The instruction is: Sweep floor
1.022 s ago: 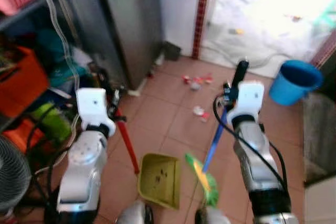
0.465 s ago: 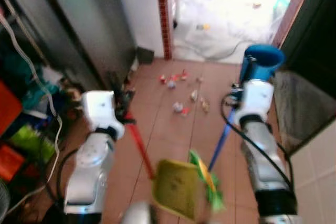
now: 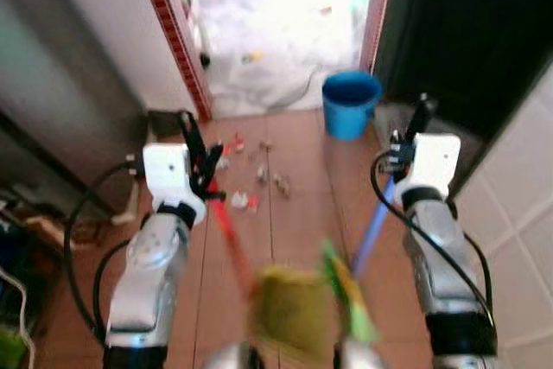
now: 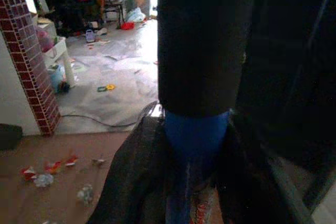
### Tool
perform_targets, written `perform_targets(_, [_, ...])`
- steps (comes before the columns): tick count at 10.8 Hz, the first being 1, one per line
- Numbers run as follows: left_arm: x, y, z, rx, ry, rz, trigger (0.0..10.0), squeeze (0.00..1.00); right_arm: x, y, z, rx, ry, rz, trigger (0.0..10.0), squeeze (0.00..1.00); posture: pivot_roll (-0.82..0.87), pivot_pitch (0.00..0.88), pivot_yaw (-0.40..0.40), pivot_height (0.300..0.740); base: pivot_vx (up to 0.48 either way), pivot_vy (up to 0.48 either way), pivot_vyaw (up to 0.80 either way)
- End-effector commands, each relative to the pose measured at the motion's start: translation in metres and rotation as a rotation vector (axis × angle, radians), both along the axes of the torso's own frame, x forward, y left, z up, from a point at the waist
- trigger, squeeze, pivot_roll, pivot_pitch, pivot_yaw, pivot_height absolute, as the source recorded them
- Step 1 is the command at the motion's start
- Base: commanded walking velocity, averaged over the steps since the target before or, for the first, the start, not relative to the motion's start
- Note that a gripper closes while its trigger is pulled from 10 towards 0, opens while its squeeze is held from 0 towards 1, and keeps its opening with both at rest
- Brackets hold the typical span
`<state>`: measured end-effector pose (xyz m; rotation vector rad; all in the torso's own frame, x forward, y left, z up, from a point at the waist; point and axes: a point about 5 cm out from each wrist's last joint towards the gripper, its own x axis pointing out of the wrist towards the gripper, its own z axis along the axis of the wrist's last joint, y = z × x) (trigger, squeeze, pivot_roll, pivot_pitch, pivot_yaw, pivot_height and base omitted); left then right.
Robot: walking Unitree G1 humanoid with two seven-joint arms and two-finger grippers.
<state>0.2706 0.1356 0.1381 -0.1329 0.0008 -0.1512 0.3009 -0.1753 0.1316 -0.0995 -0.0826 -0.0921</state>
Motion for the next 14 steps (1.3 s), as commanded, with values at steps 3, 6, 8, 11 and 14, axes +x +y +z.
perform_targets(3, [0.004,0.014,0.006,0.04,-0.023,0.058,10.0,0.0,0.004,0.014,0.003,0.017,-0.014,0.038,10.0,0.0,-0.04,0.084,0.096,0.74,0.0,0.451,0.0])
perform_targets(6, [0.014,0.013,0.006,0.129,-0.031,0.04,10.0,0.0,0.012,0.014,0.014,-0.026,-0.045,0.032,10.0,0.0,-0.02,0.079,0.066,0.74,0.0,0.281,0.0])
perform_targets(8, [0.012,0.016,0.006,0.146,-0.041,0.039,10.0,0.0,0.021,0.017,0.018,-0.053,-0.062,0.04,10.0,0.0,-0.02,0.036,0.069,0.74,0.0,0.0,0.0])
perform_targets(11, [0.006,0.018,-0.013,0.14,-0.013,0.069,10.0,0.0,0.019,0.025,0.016,-0.088,-0.058,0.09,10.0,0.0,-0.06,0.0,0.036,0.74,0.0,0.0,0.0])
perform_targets(14, [0.0,0.031,-0.028,0.195,0.01,0.134,10.0,0.0,0.017,0.014,0.016,-0.134,-0.084,0.072,10.0,0.0,-0.08,0.0,0.051,0.74,0.0,0.0,0.0])
